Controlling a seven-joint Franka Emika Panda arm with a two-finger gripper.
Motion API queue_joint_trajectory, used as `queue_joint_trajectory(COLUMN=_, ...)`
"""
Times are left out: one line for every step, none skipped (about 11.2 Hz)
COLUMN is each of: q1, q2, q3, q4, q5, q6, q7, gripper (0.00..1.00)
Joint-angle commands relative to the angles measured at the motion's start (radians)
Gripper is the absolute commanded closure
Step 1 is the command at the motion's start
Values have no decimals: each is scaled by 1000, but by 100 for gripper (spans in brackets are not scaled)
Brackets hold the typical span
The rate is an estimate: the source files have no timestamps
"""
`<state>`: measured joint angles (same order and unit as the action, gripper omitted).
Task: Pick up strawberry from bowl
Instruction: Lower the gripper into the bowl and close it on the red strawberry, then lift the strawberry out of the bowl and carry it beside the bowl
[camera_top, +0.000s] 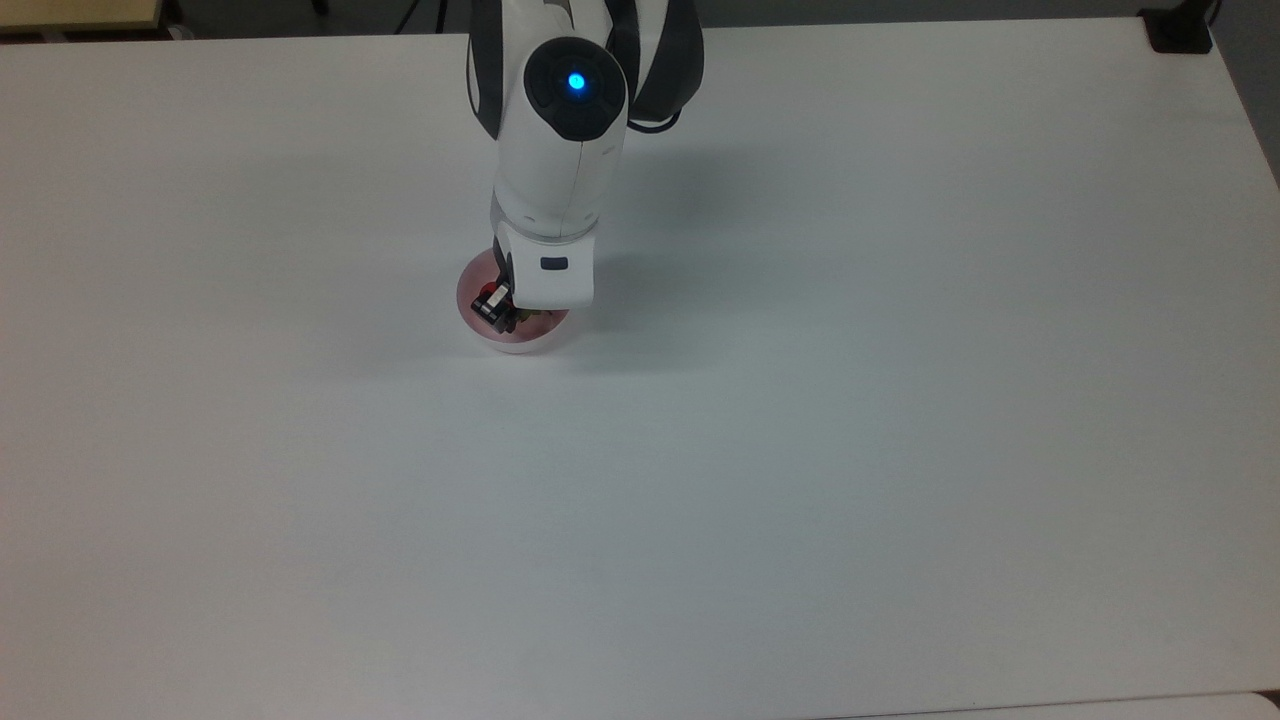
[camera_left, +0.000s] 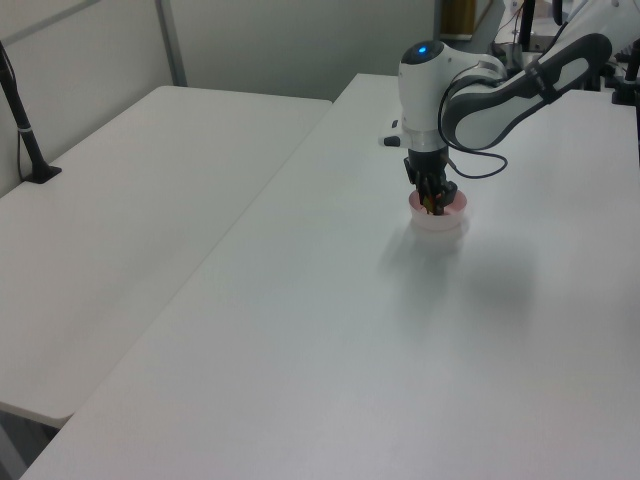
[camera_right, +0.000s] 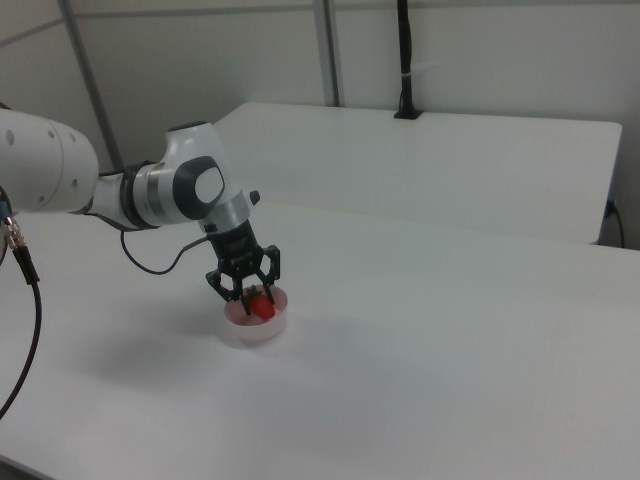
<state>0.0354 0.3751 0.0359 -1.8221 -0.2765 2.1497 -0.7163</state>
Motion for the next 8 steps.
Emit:
queue_joint_trajectory(q1=-5, q2=-33, q3=7, q4=29, q5=3, q6=-77, q7=34, gripper=62)
queue_joint_trajectory(q1=-11, q2=-38, q3=7, q4=47, q5=20, q6=-102, q7=34, gripper=62)
queue_joint_trajectory(q1=-17, q2=-44, q3=7, q4=65, q5=37, q6=-126, q7=32, gripper=62)
queue_joint_trajectory(q1=-20, q2=-51, q3=7, q4=73, q5=46, q6=-140, q7=32, gripper=62)
queue_joint_trajectory(q1=-31, q2=-59, q3=7, q4=76, q5=46, q6=-149, q7=32, gripper=62)
queue_joint_trajectory(q1=-37, q2=-68, q3=7, q4=92, q5=55, q6=-160, q7=32, gripper=62)
queue_joint_trajectory(q1=-46, q2=-73, q3=7, q4=108, q5=90, q6=-186, q7=34, gripper=62)
queue_joint_trajectory(q1=-51, q2=-76, q3=4, q4=137, q5=111, q6=-221, q7=34, gripper=62)
